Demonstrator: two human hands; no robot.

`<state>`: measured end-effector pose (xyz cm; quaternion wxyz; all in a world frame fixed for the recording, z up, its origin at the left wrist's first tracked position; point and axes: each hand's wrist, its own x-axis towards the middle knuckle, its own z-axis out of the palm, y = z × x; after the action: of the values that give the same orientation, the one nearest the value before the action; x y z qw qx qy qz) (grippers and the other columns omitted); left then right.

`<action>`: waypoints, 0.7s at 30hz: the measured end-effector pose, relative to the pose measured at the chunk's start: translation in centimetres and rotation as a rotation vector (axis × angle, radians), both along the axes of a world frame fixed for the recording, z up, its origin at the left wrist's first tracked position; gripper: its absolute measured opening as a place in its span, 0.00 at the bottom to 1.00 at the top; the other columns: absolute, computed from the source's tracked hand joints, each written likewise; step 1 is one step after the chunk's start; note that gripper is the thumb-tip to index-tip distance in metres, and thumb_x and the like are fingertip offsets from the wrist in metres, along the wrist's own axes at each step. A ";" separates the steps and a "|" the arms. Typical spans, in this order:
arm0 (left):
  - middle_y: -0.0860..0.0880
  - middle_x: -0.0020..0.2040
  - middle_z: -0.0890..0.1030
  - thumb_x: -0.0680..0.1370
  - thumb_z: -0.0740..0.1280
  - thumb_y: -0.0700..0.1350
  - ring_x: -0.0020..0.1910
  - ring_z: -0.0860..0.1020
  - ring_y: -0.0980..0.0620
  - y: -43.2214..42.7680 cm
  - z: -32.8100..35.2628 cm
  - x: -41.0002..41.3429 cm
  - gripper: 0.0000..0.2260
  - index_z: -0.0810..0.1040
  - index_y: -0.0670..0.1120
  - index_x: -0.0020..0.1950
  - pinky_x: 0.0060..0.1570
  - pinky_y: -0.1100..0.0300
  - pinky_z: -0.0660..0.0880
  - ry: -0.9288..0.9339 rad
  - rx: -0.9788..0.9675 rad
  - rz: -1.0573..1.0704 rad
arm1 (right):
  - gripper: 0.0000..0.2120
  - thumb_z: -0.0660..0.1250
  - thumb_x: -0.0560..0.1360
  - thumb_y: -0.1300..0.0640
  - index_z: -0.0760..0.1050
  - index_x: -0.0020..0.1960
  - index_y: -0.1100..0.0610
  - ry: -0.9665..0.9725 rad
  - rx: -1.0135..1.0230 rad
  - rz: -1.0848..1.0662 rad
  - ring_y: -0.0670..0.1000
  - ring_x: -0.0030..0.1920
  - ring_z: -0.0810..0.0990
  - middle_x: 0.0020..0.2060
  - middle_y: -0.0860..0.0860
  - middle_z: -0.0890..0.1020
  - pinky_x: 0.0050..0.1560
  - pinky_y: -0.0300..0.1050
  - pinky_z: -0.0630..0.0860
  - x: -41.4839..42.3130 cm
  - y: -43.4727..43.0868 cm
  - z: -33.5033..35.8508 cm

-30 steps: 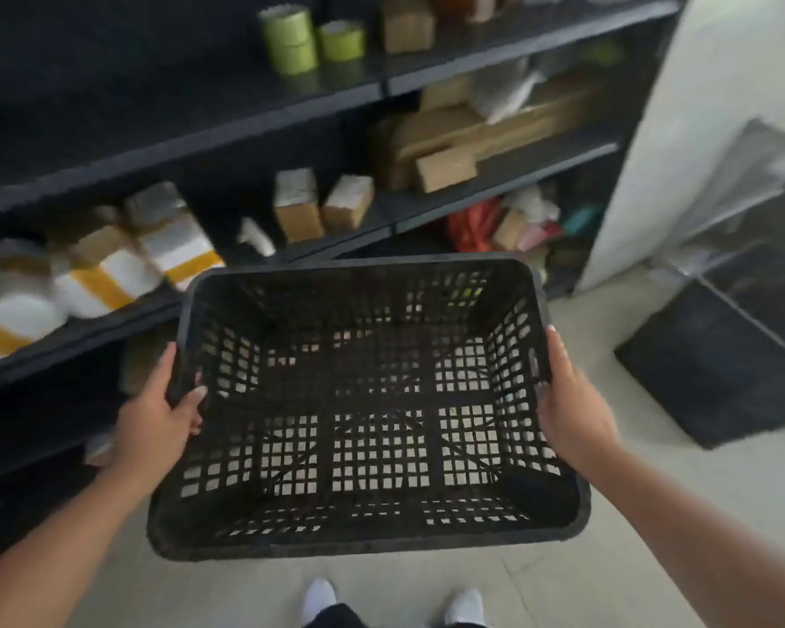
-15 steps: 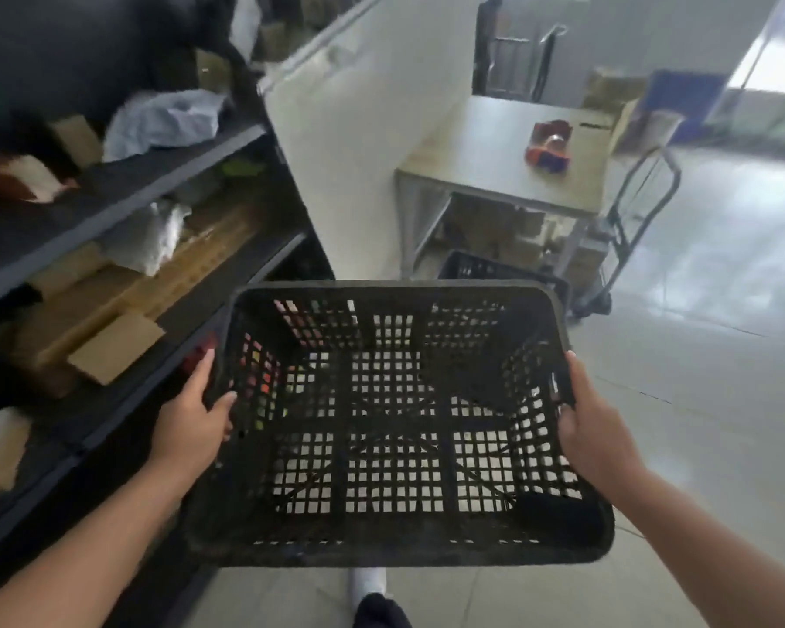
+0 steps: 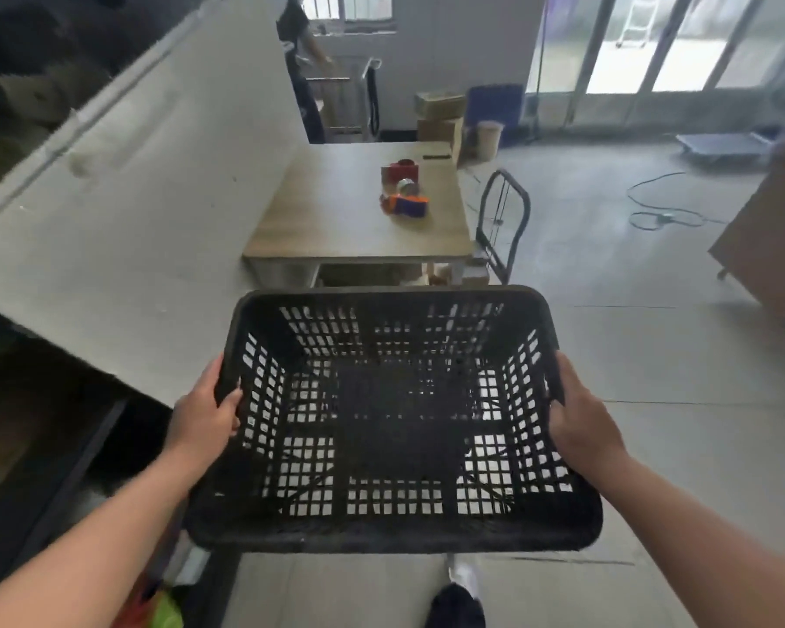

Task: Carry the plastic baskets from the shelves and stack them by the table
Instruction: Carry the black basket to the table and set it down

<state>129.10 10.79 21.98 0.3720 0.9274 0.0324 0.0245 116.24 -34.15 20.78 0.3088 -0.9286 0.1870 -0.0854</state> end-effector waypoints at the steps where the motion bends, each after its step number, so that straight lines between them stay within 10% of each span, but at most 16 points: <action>1: 0.48 0.36 0.83 0.80 0.64 0.41 0.29 0.82 0.49 -1.0 -0.7 2.5 0.21 0.69 0.56 0.71 0.34 0.49 0.81 0.004 0.015 -0.015 | 0.34 0.57 0.77 0.66 0.53 0.78 0.47 -0.003 -0.001 -0.003 0.55 0.44 0.75 0.61 0.58 0.79 0.44 0.50 0.72 2.1 -0.9 -0.6; 21: 0.45 0.62 0.81 0.80 0.64 0.41 0.47 0.83 0.42 -11.7 -17.9 35.1 0.28 0.61 0.60 0.77 0.47 0.47 0.80 0.317 0.090 0.099 | 0.33 0.54 0.80 0.61 0.45 0.80 0.45 0.387 0.053 -0.023 0.60 0.69 0.72 0.76 0.54 0.66 0.60 0.55 0.74 33.0 -11.1 -18.2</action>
<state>164.20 -0.93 4.13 0.3187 0.9326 0.1353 -0.1023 149.29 -45.20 2.54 0.2905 -0.9170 0.2559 0.0963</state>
